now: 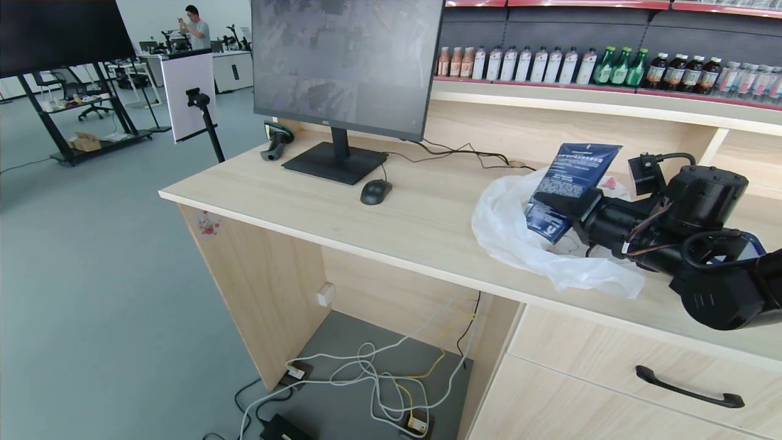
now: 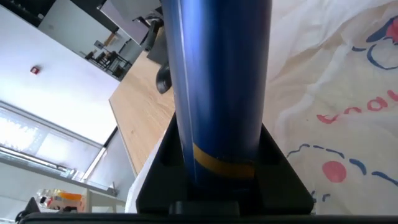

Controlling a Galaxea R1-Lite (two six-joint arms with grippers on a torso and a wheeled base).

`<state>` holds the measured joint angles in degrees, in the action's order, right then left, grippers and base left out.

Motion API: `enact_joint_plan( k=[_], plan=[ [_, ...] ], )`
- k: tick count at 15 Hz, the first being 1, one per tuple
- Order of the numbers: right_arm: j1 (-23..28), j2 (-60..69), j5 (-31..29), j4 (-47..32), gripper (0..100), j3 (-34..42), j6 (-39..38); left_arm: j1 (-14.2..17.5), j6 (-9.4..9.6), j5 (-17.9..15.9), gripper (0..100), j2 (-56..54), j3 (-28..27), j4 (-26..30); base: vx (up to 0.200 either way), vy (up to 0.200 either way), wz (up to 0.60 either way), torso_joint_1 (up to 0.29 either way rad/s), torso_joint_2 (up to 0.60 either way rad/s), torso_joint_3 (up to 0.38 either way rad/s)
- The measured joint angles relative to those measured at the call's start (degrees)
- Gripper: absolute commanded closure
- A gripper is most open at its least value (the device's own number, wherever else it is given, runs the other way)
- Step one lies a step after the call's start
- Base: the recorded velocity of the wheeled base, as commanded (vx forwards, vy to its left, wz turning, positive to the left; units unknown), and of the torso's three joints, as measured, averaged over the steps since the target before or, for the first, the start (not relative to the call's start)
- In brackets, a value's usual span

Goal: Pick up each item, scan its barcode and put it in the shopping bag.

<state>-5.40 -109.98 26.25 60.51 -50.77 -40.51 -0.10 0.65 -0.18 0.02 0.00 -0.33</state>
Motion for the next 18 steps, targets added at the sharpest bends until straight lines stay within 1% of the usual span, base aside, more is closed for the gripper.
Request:
enact_joint_plan(
  k=[13, 15, 18],
  plan=[
    [-0.2, -2.12, 0.16, 0.46, 100, 0.5, 0.5, 0.0, -0.07, 0.0, 0, 0.0, 0.0, 0.11, 0.0, 0.0, 0.0, 0.0, 0.0, 0.0],
    [0.09, -2.76, 0.16, 0.57, 100, 0.41, 2.58, 0.0, -0.07, 0.0, 0, 0.0, 0.0, 0.11, 0.0, 0.0, 0.0, 0.0, 0.0, 0.0],
    [0.41, -3.44, 0.16, 0.55, 100, 0.15, 3.05, 0.0, -0.1, 0.0, 0, 0.0, 0.0, 0.09, 0.0, 0.0, 0.0, 0.0, 0.0, 0.0]
  ],
)
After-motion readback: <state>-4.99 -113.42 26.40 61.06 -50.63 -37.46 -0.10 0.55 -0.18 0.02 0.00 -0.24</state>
